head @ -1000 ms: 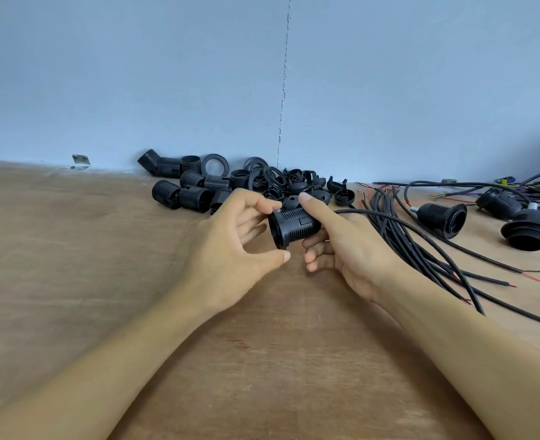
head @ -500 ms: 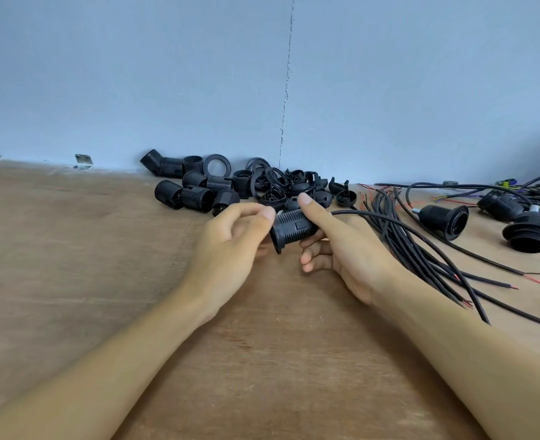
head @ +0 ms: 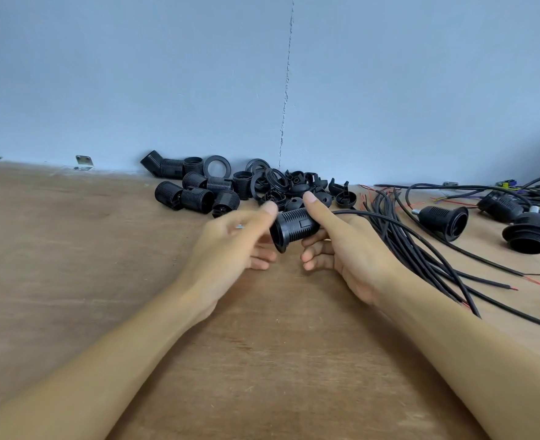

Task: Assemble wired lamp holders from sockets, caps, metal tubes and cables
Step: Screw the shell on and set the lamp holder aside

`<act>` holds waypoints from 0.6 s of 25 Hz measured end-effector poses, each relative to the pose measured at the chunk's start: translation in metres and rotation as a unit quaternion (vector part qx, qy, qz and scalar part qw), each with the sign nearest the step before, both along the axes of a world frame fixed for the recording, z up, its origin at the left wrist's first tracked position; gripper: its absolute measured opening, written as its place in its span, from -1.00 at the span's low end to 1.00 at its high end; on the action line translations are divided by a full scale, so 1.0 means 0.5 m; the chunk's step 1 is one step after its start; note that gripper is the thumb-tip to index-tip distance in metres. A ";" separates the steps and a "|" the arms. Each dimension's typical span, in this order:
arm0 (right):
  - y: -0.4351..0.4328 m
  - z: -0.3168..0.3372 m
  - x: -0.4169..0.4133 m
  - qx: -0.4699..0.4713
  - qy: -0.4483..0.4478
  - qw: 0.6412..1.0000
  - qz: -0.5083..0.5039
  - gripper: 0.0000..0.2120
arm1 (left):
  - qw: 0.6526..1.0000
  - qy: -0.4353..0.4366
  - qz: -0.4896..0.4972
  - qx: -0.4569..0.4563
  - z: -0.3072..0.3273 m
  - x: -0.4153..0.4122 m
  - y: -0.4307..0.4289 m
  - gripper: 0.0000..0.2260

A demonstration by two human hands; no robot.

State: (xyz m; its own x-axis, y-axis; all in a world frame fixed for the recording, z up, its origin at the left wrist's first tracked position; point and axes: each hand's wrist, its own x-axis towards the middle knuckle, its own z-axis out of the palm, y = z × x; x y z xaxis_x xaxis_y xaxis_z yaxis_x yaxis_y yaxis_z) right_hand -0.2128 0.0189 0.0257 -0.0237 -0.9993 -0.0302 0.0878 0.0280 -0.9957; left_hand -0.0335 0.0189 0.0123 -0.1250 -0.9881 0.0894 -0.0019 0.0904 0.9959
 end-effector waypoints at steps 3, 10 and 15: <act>-0.003 -0.002 -0.004 -0.004 0.003 1.000 -0.001 -0.51 | 0.998 -0.023 -0.016 -0.056 -0.007 -0.001 0.004 -0.63; -0.002 -0.002 -0.001 -0.009 0.000 1.000 -0.004 -0.46 | 0.967 -0.129 0.037 -0.218 -0.025 -0.005 0.012 -0.42; 0.005 -0.006 0.010 -0.071 0.047 0.996 0.036 -0.66 | 0.976 -0.112 0.024 -0.182 -0.036 -0.001 0.000 -0.31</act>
State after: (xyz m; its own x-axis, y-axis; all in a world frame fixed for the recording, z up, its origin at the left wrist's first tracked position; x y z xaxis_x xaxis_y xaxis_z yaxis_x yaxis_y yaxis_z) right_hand -0.2080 0.0215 0.0226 0.0527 -0.9924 0.1110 -0.0023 -0.1113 -0.9938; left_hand -0.0340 0.0191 -0.0057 -0.1367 -0.9009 0.4120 -0.2297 0.4334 0.8714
